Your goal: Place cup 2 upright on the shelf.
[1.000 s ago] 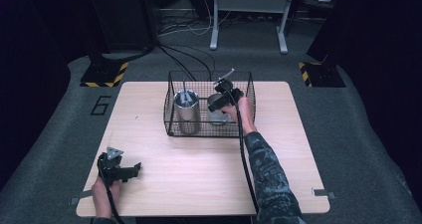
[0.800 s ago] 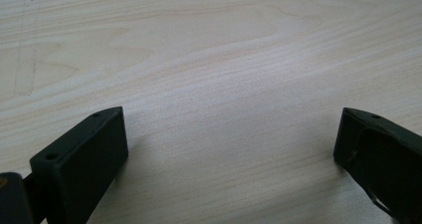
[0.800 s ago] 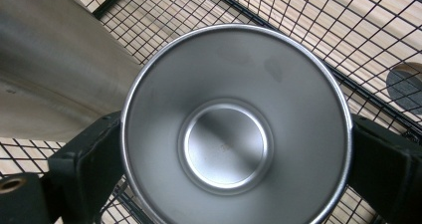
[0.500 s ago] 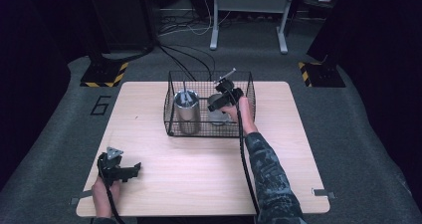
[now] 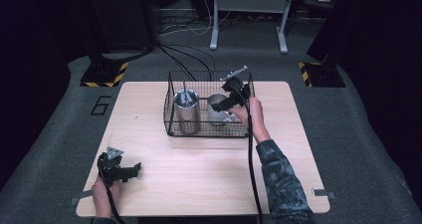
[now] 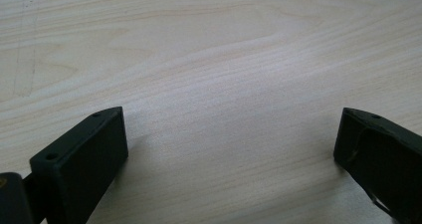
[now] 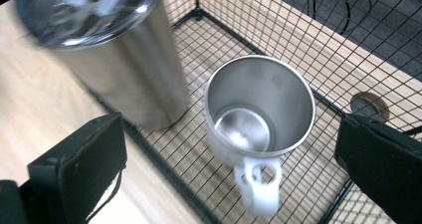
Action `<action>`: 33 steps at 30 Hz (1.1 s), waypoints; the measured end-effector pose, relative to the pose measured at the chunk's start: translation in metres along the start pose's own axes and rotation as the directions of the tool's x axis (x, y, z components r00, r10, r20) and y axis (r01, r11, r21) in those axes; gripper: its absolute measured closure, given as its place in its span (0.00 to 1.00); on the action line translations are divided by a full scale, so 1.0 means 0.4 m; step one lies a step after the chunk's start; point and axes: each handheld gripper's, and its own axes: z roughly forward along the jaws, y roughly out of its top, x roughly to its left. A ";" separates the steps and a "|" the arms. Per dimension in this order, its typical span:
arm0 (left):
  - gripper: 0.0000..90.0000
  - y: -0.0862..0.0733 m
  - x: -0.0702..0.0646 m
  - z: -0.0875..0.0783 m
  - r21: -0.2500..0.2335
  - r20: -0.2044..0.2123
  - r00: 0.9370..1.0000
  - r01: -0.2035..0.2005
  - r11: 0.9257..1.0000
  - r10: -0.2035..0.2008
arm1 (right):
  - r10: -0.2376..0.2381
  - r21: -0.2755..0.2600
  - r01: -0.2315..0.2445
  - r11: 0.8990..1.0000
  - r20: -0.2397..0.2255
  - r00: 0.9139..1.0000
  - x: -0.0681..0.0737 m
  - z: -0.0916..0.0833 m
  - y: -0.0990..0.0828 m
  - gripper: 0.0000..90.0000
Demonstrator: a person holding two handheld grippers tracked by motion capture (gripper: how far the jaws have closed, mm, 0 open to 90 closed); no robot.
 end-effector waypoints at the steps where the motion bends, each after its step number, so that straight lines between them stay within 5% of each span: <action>1: 0.01 0.000 0.000 0.000 -0.001 0.000 1.000 0.000 1.000 0.000 | -0.009 -0.007 0.009 1.000 -0.004 1.000 0.008 -0.011 -0.006 0.00; 14: 0.01 0.000 0.000 0.000 0.000 0.000 1.000 0.000 1.000 0.000 | -0.117 -0.074 0.117 0.990 0.005 0.993 0.087 -0.147 -0.116 0.00; 27: 0.01 0.000 0.000 0.000 -0.001 -0.002 1.000 -0.002 1.000 0.002 | -0.085 -0.100 0.090 0.991 0.054 0.995 0.099 -0.223 -0.299 0.00; 33: 0.01 0.000 0.000 0.000 -0.001 -0.002 1.000 -0.002 1.000 0.002 | -0.015 -0.077 0.021 0.997 0.073 0.997 0.084 -0.209 -0.417 0.00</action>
